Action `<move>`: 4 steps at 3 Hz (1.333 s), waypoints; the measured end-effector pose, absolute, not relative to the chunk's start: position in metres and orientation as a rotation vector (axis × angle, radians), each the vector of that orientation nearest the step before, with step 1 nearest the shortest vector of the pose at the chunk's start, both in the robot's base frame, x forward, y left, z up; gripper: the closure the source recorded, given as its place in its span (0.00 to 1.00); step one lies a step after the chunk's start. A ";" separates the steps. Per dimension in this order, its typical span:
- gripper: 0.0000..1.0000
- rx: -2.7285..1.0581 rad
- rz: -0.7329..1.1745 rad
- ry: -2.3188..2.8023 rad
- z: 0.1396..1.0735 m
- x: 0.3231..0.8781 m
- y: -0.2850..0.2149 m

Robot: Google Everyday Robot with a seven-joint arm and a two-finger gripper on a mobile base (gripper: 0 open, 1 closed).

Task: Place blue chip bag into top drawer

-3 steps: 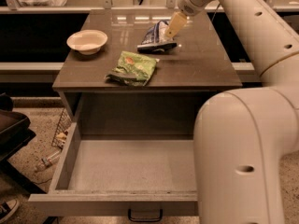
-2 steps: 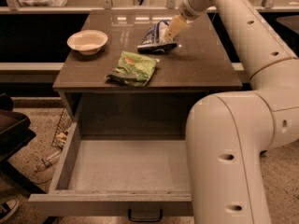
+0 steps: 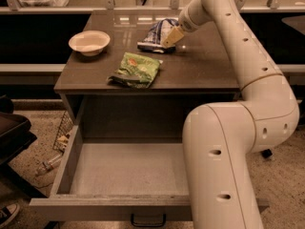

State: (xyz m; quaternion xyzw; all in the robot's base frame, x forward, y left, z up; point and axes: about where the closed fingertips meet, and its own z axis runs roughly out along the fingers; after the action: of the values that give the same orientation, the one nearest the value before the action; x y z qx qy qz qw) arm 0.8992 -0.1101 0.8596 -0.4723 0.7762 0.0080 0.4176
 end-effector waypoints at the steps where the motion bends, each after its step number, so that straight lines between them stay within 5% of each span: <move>1: 0.38 -1.177 0.102 1.951 0.839 0.903 -0.097; 3: 0.92 -1.177 0.114 1.951 0.838 0.903 -0.095; 4: 1.00 -1.180 0.117 1.953 0.835 0.903 -0.093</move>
Offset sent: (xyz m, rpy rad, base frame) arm 0.0515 0.0172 -0.0247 0.1338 0.0741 0.0645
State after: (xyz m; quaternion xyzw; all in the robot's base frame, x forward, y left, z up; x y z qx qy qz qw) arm 0.9032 -0.0930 0.8349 -0.4698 0.7775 0.0468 0.4154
